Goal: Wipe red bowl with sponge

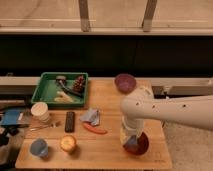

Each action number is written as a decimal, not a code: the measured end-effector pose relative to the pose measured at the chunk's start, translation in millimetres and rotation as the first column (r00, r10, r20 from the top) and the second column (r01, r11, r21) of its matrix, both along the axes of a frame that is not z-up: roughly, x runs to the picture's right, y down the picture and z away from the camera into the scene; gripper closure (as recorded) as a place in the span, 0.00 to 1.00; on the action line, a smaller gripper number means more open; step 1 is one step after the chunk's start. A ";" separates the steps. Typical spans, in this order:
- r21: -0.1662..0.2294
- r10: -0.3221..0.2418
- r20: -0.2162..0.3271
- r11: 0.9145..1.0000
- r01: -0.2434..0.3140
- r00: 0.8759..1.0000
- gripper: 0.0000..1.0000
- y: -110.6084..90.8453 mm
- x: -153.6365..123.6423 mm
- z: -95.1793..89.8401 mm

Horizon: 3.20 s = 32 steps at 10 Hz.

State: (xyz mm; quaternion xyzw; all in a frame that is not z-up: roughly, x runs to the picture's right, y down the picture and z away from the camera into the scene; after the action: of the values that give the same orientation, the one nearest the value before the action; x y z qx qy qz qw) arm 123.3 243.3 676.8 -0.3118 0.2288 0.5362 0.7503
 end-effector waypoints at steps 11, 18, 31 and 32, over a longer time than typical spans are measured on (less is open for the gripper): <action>0.022 0.084 -0.167 0.996 -0.081 0.982 1.00 -23.5 61.0 19.0; 0.027 -0.002 -0.075 1.000 0.004 0.997 1.00 -4.8 11.6 7.1; 0.054 0.010 -0.118 0.999 -0.003 0.993 1.00 -36.3 23.4 18.8; 0.049 -0.008 -0.100 0.999 0.013 0.995 1.00 -28.7 14.9 16.8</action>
State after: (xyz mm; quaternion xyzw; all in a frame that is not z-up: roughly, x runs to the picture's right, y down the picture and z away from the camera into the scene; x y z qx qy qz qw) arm 138.2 214.6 693.6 -0.2647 0.2541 0.5528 0.7482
